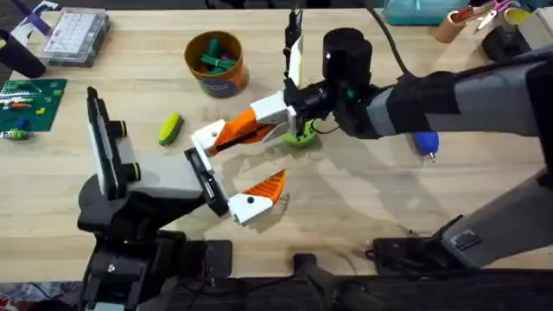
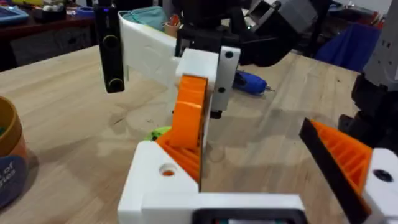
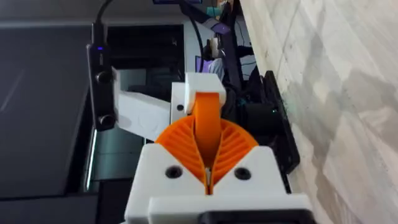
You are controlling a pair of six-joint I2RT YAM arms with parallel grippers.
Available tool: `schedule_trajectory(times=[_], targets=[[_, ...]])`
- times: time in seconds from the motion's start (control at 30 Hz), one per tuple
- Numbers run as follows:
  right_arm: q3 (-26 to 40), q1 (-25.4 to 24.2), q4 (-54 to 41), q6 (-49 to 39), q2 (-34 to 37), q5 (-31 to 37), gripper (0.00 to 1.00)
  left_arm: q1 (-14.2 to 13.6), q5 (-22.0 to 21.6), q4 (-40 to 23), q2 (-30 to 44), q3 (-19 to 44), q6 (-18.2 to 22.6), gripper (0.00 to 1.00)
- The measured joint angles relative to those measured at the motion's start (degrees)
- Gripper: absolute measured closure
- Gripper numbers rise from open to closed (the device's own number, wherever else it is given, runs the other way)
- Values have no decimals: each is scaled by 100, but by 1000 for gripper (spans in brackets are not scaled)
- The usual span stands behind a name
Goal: Pick up the gripper from the table and insert it into the empty holder that is missing its gripper. Then pick up a screw, insert it into the mounting hole, and use the screwdriver to tighten it. Finally, clean up the table by picking up the vegetable and placing it into the bucket.
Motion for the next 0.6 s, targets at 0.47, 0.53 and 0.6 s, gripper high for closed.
schedule_trajectory(times=[0.47,0.53,0.6], targets=[[90,100,-41,-4,0,367,983,59,-131,17,1,-2,-2,11],[90,103,-41,-4,0,376,985,59,-135,17,2,-2,-2,11],[93,104,-41,-4,0,383,984,59,-141,18,2,-2,-2,11]])
